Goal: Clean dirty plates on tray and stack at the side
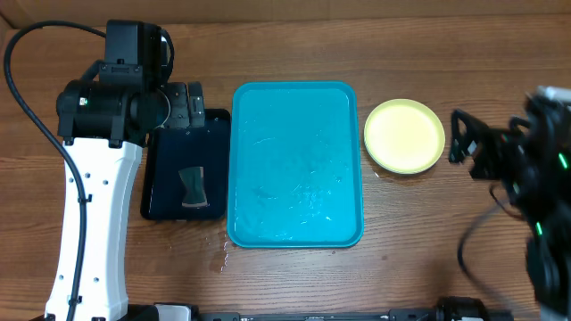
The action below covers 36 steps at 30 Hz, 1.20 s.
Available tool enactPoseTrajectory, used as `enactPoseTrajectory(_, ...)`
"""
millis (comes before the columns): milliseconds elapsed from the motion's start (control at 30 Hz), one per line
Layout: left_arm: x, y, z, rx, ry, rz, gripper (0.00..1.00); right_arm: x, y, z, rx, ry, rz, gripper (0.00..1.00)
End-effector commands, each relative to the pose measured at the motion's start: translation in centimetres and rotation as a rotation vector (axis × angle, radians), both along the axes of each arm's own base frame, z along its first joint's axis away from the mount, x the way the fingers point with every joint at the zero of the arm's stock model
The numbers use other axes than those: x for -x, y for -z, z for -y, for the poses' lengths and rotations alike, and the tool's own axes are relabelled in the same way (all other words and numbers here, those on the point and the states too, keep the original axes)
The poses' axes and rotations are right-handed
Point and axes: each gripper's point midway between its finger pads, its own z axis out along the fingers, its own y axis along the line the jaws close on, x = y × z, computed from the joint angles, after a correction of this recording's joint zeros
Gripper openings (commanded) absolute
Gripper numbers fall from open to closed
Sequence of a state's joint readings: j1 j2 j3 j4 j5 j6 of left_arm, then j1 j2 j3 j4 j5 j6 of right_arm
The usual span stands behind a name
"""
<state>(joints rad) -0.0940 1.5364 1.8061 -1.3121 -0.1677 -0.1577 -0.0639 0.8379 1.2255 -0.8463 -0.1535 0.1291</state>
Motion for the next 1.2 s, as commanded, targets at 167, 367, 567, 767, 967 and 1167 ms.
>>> enactPoseTrajectory(167, 0.0, -0.6, 0.2, 0.014, -0.008, 0.021, 1.00, 9.2, -7.3, 0.7, 0.052, 0.071, 0.329, 1.00)
enactPoseTrajectory(367, 0.0, -0.6, 0.2, 0.015, -0.009, 0.020, 1.00, 14.9, -8.8, 1.0, 0.052, 0.099, 0.501, 1.00)
enactPoseTrajectory(567, 0.0, -0.6, 0.2, 0.014, -0.008, 0.020, 1.00, 18.4, -7.9, 0.8, 0.041, 0.091, 0.595, 1.00)
enactPoseTrajectory(767, 0.0, -0.6, 0.2, 0.015, -0.009, 0.020, 1.00, 18.6, -5.2, 0.3, 0.038, 0.063, 0.610, 1.00)
enactPoseTrajectory(967, 0.0, -0.6, 0.2, 0.015, -0.009, 0.020, 1.00, 16.0, -4.1, -0.4, 0.034, 0.021, 0.678, 1.00)
enactPoseTrajectory(1167, 0.0, -0.6, 0.2, 0.014, -0.008, 0.021, 1.00, 14.5, -6.5, -1.4, 0.038, -0.038, 0.892, 1.00)
